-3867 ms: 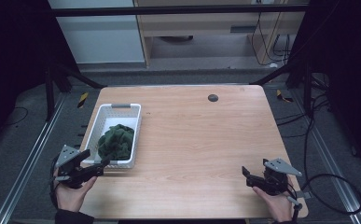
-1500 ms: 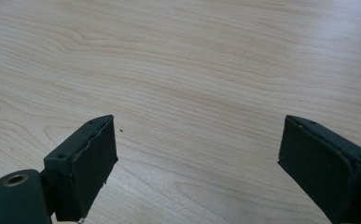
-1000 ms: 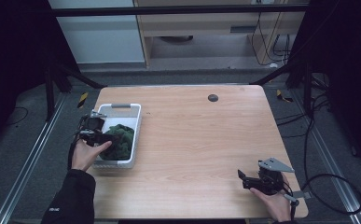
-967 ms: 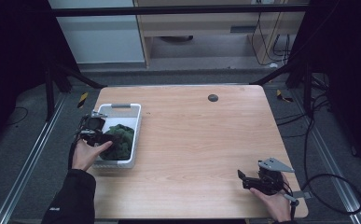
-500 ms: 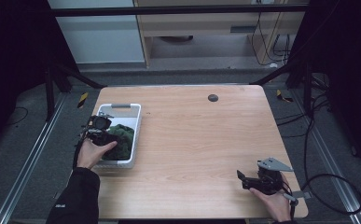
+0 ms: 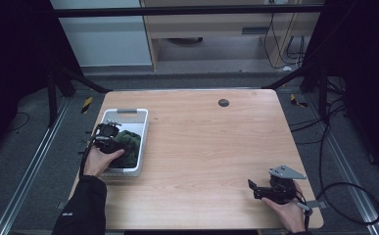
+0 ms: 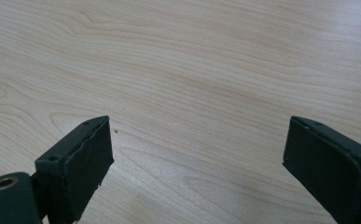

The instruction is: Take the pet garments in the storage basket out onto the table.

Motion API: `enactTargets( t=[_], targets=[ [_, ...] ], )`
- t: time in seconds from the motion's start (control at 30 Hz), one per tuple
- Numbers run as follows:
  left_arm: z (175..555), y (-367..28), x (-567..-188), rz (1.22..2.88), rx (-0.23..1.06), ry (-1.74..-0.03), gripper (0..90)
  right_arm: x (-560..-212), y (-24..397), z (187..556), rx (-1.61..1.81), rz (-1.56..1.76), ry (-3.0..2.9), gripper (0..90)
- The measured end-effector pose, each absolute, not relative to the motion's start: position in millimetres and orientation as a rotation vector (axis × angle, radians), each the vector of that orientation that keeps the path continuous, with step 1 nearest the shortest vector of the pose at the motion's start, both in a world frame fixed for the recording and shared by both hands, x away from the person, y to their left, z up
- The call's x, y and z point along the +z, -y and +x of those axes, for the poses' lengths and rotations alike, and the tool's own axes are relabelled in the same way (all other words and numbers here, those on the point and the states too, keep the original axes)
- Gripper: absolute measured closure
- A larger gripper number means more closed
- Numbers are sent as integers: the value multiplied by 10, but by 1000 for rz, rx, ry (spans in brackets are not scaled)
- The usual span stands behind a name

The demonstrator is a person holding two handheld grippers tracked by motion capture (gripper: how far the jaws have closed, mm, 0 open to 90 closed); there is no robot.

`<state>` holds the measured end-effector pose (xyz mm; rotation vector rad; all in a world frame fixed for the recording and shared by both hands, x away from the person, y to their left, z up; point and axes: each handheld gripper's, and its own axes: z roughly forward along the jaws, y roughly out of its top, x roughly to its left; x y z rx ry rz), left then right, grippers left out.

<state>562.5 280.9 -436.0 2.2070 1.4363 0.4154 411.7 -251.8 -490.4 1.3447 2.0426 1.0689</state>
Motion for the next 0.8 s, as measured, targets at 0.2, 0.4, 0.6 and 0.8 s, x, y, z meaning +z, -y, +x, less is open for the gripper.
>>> enactTargets(
  t=[0.2, 0.4, 0.6, 0.8],
  targets=[
    [5636, -2821, -4410, 2235, 428, -1454, 221, -4909, 2509, 4118, 1069, 1353, -2053, 76],
    [5651, -2842, -4439, 2238, 392, -1478, 344, -4911, 2508, 4118, 1067, 1356, -2053, 75],
    [5666, -2879, -4459, 2244, 354, -1497, 499, -4902, 2507, 4117, 1072, 1362, -2055, 74],
    [5656, -2885, -4454, 2244, 347, -1525, 665, -4900, 2509, 4118, 1073, 1361, -2055, 73]
  ],
)
